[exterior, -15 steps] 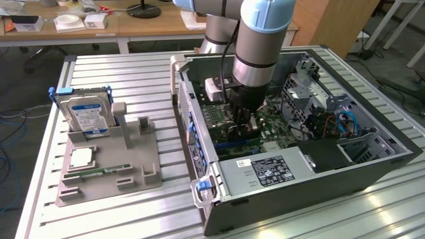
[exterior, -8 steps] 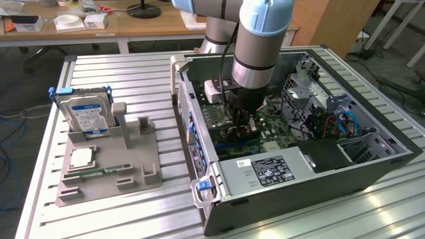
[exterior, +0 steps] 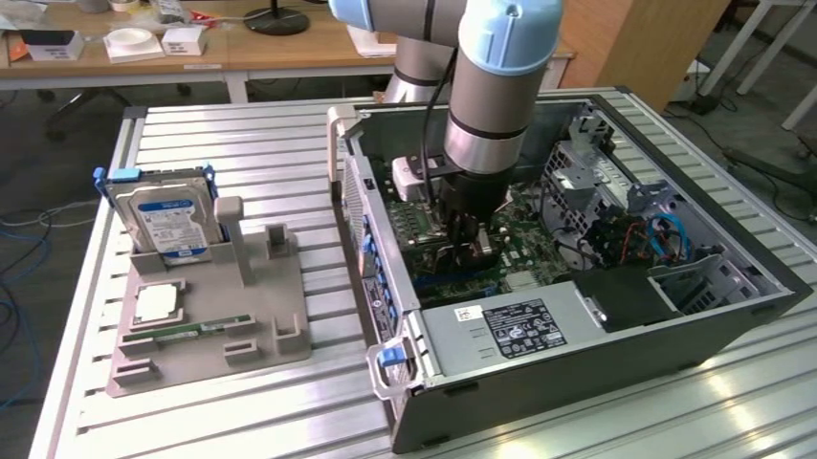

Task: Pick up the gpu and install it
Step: 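Insert the gpu into the slot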

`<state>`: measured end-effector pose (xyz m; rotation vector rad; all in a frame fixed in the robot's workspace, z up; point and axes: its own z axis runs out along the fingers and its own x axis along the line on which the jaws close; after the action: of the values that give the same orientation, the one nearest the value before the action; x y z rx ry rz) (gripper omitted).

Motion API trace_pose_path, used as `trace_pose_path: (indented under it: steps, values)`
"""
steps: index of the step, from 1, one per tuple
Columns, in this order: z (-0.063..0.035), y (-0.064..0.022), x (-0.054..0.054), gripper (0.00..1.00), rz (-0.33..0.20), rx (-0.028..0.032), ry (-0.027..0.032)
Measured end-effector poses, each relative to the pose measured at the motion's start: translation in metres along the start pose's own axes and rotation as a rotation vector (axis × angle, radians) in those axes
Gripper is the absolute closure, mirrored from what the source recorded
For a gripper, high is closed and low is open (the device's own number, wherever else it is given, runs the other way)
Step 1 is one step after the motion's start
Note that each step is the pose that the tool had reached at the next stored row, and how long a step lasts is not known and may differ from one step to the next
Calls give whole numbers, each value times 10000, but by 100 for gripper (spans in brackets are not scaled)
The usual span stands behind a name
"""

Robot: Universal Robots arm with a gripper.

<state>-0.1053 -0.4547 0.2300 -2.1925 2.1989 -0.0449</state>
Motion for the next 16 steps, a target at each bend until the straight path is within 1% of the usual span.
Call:
trace_pose_path:
  steps: [3,5,14,16]
  values:
    - [1,0,0,73,0,-1,0]
    - [26,4,0,73,-2,5,-1]
    - [28,7,0,73,-1,4,3]
    - [45,17,1,73,-1,15,17]
